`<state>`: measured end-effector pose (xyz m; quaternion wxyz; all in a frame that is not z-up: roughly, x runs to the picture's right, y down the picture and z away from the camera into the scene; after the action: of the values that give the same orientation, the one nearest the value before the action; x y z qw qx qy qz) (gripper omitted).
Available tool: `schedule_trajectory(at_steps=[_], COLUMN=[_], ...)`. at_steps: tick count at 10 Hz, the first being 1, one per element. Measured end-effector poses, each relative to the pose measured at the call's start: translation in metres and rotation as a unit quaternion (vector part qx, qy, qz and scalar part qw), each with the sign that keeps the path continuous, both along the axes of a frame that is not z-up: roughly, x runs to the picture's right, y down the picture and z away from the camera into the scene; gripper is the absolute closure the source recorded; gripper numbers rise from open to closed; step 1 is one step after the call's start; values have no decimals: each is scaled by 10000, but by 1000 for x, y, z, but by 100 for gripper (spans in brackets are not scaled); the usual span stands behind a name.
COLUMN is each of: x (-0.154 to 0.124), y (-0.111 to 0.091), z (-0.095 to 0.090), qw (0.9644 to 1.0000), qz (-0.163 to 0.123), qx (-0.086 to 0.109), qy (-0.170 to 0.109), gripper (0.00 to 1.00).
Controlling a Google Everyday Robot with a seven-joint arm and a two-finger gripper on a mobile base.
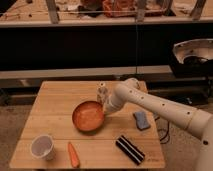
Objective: Drag the ceramic bowl in a circle
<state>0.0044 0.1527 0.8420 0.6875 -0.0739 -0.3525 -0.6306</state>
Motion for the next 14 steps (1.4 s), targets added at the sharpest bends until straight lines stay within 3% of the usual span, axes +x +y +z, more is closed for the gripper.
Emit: schedule_trajectory(at_steps=[2, 6, 10, 14], x=[-7, 11, -10, -36], y=[7, 18, 37, 62], z=[-6, -14, -29, -51], qw=[10000, 9996, 9981, 9944], qz=[-44, -175, -432, -741], qx=[-68, -145, -272, -445], qy=[-57, -153, -353, -614], gripper=[100, 100, 100, 100])
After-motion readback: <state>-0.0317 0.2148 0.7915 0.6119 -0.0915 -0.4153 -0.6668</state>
